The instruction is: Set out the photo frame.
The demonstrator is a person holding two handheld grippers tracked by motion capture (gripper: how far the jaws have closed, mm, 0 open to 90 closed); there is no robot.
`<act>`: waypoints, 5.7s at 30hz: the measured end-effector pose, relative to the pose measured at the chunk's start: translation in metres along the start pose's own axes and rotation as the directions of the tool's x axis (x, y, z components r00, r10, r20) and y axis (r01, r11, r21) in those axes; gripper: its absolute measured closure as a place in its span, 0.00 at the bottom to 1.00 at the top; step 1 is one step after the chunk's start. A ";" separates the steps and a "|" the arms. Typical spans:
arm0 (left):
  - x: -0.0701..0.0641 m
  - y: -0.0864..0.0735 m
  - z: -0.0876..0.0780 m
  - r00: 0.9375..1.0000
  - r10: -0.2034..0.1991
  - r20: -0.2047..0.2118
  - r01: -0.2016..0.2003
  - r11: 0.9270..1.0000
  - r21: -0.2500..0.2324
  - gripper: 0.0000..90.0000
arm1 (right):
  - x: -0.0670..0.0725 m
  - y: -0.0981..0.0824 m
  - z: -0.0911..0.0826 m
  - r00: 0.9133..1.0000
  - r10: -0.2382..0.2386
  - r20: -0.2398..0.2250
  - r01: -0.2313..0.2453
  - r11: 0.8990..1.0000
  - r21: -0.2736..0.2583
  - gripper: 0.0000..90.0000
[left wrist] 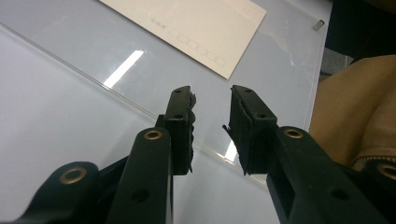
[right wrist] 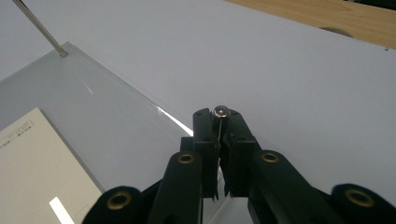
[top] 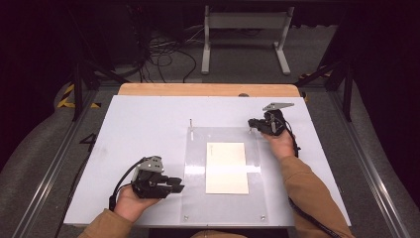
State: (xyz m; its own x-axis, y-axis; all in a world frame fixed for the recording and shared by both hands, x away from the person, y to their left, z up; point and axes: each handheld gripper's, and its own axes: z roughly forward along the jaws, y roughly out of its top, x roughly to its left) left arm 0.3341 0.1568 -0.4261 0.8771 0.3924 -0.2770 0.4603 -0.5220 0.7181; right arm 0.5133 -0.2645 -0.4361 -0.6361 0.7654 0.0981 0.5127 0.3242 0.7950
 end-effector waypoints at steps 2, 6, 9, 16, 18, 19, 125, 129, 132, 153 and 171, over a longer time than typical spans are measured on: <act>0.000 0.000 -0.001 1.000 0.008 -0.002 -0.008 1.000 -0.006 0.77 | 0.000 0.001 0.001 1.000 0.024 0.006 -0.024 1.000 0.003 0.95; -0.002 0.001 -0.005 1.000 0.015 -0.008 -0.015 1.000 -0.026 0.78 | -0.001 0.003 0.002 0.998 0.061 0.010 -0.062 0.998 0.018 0.95; -0.003 0.002 -0.007 1.000 0.023 -0.010 -0.023 0.999 -0.032 0.78 | -0.003 0.005 0.003 0.996 0.091 0.002 -0.091 0.995 0.029 0.95; -0.005 0.003 -0.010 0.999 0.042 -0.024 -0.043 0.997 -0.056 0.77 | -0.006 0.006 0.006 0.993 0.121 0.000 -0.121 0.992 0.024 0.95; -0.005 0.003 -0.011 0.999 0.040 -0.022 -0.042 0.997 -0.063 0.75 | -0.007 0.008 0.007 0.991 0.136 0.001 -0.136 0.990 0.029 0.95; -0.006 0.003 -0.012 0.998 0.051 -0.020 -0.052 0.997 -0.061 0.72 | -0.007 0.008 0.007 0.989 0.145 0.002 -0.145 0.989 0.034 0.95; -0.044 0.028 -0.014 0.840 0.461 -0.285 -0.532 0.804 -0.265 0.64 | -0.011 0.007 -0.054 0.996 -0.049 -0.079 0.043 0.996 -0.081 0.43; -0.045 0.033 -0.016 0.842 0.457 -0.287 -0.528 0.808 -0.263 0.65 | 0.003 -0.003 -0.079 0.978 -0.198 -0.061 0.189 0.974 -0.124 0.44; -0.043 0.038 -0.019 0.847 0.445 -0.290 -0.519 0.809 -0.276 0.66 | 0.014 -0.017 -0.100 0.975 -0.215 -0.065 0.202 0.966 -0.159 0.43; -0.023 0.080 -0.035 0.874 0.367 -0.319 -0.474 0.790 -0.390 0.61 | 0.052 -0.039 -0.138 0.939 -0.335 -0.079 0.310 0.923 -0.230 0.38; -0.002 0.101 -0.035 0.905 0.270 -0.328 -0.407 0.774 -0.485 0.55 | 0.066 -0.015 -0.136 0.923 -0.384 -0.039 0.350 0.875 -0.335 0.33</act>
State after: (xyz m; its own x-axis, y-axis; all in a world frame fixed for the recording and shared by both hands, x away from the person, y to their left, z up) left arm 0.3740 0.1302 -0.3309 0.8732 0.4628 0.1530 -0.0672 -0.1966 0.9782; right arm 0.3857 -0.2945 -0.3601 -0.8058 0.5604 -0.1914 0.0331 0.3653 0.9303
